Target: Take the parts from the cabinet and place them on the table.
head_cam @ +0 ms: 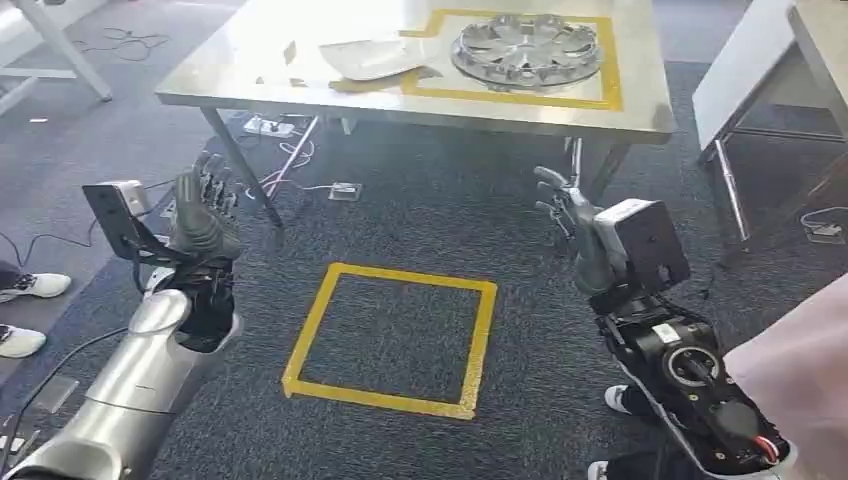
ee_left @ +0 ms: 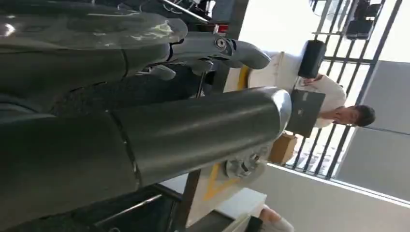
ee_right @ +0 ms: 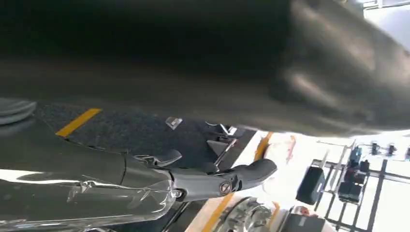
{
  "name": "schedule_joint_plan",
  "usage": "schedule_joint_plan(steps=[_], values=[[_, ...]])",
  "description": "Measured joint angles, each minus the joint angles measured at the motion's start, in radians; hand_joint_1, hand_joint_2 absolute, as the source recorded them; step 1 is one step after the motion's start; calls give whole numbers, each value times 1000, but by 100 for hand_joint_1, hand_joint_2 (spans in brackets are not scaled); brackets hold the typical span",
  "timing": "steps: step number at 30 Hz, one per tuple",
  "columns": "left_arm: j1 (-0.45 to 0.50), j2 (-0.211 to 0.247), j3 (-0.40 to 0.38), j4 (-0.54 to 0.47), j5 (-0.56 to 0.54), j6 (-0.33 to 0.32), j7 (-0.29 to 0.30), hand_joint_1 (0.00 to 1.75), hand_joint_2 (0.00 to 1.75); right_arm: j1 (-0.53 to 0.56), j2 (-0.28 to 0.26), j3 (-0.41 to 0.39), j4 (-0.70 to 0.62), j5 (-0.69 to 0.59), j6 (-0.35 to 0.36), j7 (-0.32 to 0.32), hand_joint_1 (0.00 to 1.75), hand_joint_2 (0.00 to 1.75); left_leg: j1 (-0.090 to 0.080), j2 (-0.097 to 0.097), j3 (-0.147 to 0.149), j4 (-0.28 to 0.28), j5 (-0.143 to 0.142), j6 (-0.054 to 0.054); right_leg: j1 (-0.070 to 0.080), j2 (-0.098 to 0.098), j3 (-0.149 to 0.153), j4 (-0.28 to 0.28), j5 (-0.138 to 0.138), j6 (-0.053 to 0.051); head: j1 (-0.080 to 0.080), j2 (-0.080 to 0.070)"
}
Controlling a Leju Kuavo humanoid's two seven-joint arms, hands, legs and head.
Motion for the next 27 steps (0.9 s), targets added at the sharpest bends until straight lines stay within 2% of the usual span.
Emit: schedule_joint_plan(steps=[6, 7, 11, 12, 13, 14, 16, 17, 18, 19, 20, 21, 22, 23, 24, 25, 26, 27], values=[[0, 1, 0, 0, 0, 1, 4, 0, 0, 0, 0, 1, -2, 0, 5, 0, 0, 0, 1, -1, 2, -8, 7, -12, 0, -2, 0, -1, 2, -7, -14, 0], [0, 2, 0, 0, 0, 1, 5, 0, 0, 0, 0, 1, -2, -5, 8, 0, 0, 0, -1, -2, 0, -3, 5, -6, -2, -2, 0, -1, 3, -5, -16, 0], [0, 5, 0, -3, 0, 4, 8, 0, 0, 0, 0, 2, -2, -18, 21, 0, 0, 0, -5, -1, 0, -5, 5, 0, -4, -3, 1, -7, 6, 0, -27, 0], [0, 5, 0, -9, 0, 4, 8, 0, 0, 0, 0, 2, -5, -21, 22, 0, 0, 0, -3, -1, 7, -21, 11, 4, -1, -1, 4, -11, 8, 3, -31, 0], [0, 4, 0, -14, -1, 4, 10, 0, 0, 0, 0, 1, -8, -23, 24, -1, 0, 0, 11, 9, 22, -41, 20, 2, -3, -2, -7, -1, -3, 6, -29, 0], [-3, 5, 0, -14, -2, 4, 11, 0, 0, -5, -1, 1, -10, -24, 26, -2, 0, 0, 13, 10, 28, -49, 21, 5, 1, -1, -24, 39, -27, 10, -24, 0], [-5, 5, 0, -14, -2, 3, 13, 0, 0, -6, -1, 1, -9, -27, 27, -2, 0, 0, 12, 15, 29, -49, 20, 7, -3, -1, -109, 210, -98, 17, -10, 0], [-3, 4, 0, -14, -2, 3, 15, 0, 0, -3, -1, 1, -9, -27, 27, -1, 0, 0, 13, 18, 29, -49, 18, 7, -7, -1, -157, 295, -122, 23, -6, 0], [-2, 3, 0, -14, -2, 3, 14, 0, 0, -1, -1, 1, -9, -27, 28, -1, 0, 0, 14, 20, 29, -48, 16, 5, -11, -2, -180, 327, -119, 28, -4, 0], [0, 3, 0, -14, -2, 3, 15, 0, 0, -1, -1, 1, -9, -28, 28, -1, 0, 0, 17, 22, 32, -46, 12, 1, -17, -3, -177, 307, -92, 32, -3, 0], [0, 3, 0, -14, -2, 3, 14, 0, 0, -1, -1, 1, -9, -28, 28, -1, 0, 0, 21, 25, 36, -43, 7, -5, -21, -7, -154, 245, -47, 36, 0, 0], [0, 3, 0, -14, -2, 3, 14, 0, 0, -2, -1, 1, -9, -28, 28, -1, 0, 0, 25, 27, 41, -37, -1, -10, -25, -14, -112, 155, 7, 39, 2, 0], [0, 3, 0, -14, -2, 3, 14, 0, 0, -2, -1, 1, -9, -28, 28, -1, 0, 0, 27, 30, 47, -28, -13, -20, -28, -40, -61, 40, 64, 42, 8, 0], [0, 3, 0, -14, -2, 3, 15, 0, 0, -3, -1, 1, -8, -28, 28, -2, 0, 0, 21, 32, 45, -23, -19, -28, -15, -69, -52, 25, 41, 42, 16, 0], [0, 3, 0, -15, -2, 3, 16, 0, 0, -7, -1, 2, -9, -28, 28, -1, 0, 0, 14, 34, 37, -9, -22, -34, -13, -63, -41, 3, 36, 25, 24, 0], [0, 4, 0, -16, -3, 3, 16, 0, 0, -4, -1, 2, -9, -28, 28, 0, 0, 0, 13, 40, 33, -12, -19, -38, -15, -57, -49, 17, 34, 12, 13, 0], [1, 4, 0, -17, -3, 3, 16, 0, 0, -4, -1, 2, -9, -28, 28, 0, 0, 0, 14, 51, 34, -11, -21, -41, -13, -47, -53, 19, 32, 7, 3, 0], [1, 4, 0, -17, -3, 3, 16, 0, 0, -5, -1, 2, -9, -28, 28, 0, 0, 0, 15, 62, 38, -11, -24, -46, -13, -34, -54, 18, 32, -1, 2, 0]])
